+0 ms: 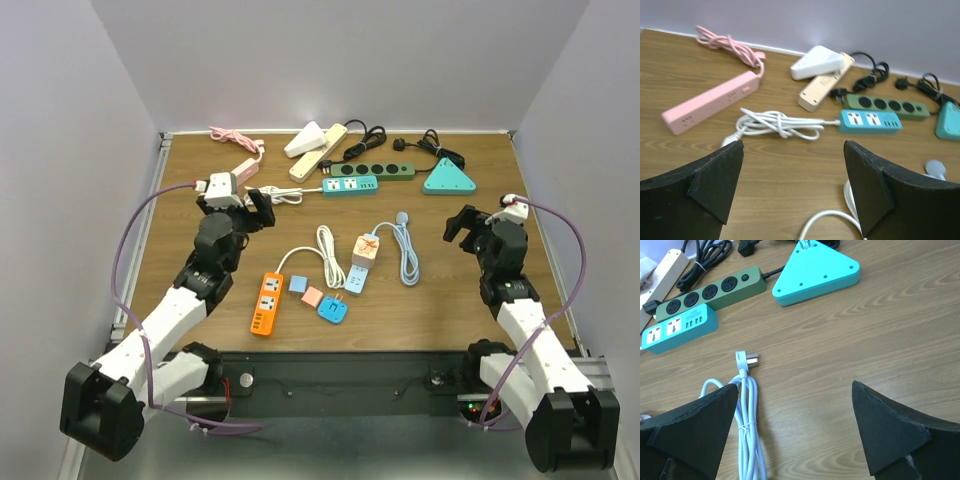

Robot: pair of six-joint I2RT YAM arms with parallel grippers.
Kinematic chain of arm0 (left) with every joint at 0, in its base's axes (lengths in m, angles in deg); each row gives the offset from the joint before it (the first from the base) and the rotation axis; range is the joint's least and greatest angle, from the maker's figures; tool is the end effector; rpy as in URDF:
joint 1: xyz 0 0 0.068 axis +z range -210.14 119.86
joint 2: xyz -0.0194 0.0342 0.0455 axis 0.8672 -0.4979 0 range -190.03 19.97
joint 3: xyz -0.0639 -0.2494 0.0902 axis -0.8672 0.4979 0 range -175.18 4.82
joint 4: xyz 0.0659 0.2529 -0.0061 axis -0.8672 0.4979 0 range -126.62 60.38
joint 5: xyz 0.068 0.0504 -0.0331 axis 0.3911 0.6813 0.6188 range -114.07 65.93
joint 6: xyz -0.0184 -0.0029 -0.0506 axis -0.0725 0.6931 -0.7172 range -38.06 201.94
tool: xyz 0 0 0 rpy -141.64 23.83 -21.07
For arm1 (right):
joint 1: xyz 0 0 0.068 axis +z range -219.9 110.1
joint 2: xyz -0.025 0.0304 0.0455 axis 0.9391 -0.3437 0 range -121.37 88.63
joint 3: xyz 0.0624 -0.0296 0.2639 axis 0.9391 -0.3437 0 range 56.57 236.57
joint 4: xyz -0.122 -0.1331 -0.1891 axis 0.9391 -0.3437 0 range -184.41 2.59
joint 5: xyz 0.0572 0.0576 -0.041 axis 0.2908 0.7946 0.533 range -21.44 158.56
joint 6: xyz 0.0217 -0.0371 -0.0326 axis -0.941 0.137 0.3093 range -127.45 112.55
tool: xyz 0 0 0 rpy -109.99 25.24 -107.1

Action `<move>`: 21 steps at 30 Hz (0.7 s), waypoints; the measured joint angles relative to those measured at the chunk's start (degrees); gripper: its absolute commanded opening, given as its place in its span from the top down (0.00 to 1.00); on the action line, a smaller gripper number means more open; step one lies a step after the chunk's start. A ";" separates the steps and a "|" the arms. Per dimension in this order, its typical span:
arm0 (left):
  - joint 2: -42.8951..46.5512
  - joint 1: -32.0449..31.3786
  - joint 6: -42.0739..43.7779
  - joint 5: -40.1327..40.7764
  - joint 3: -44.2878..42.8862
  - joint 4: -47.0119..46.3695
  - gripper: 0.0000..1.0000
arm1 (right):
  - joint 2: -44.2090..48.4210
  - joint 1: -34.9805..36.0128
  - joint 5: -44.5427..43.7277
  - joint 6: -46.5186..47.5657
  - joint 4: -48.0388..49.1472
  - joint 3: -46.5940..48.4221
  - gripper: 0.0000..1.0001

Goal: Insert the plug

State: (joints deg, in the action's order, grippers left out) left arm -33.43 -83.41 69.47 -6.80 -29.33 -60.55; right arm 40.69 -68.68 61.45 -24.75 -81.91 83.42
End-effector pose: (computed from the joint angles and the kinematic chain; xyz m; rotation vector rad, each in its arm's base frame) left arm 0.2075 -0.0778 0.3101 -0.1037 1.4955 -0.2786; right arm 0.1986 -0.0001 0.2479 0.3435 1.8100 0.1119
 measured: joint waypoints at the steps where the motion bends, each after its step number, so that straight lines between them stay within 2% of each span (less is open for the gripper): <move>1: -0.09 -1.27 0.02 -0.31 0.09 0.44 0.07 | -0.07 0.00 0.00 0.00 0.00 0.00 0.00; 6: -3.82 -4.15 -1.03 -5.09 0.09 1.53 0.07 | -0.22 0.00 -0.02 -0.02 -0.09 0.00 0.00; 11: -12.07 -9.51 -2.69 -7.19 0.09 4.46 0.08 | -0.22 0.00 0.00 -0.04 -0.37 0.00 0.00; 16: -17.16 -13.38 -4.74 -6.56 0.09 7.63 0.08 | -0.17 0.00 0.00 -0.07 -0.85 0.00 0.00; 21: -17.68 -16.11 -7.32 -4.24 0.09 10.10 0.08 | -0.17 0.00 0.02 -0.26 -0.96 0.00 0.00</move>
State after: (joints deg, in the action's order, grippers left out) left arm -51.12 -99.52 62.15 -11.04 -29.24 -50.45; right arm 40.52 -68.68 61.47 -25.01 -82.87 83.42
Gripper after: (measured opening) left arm 0.923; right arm 0.998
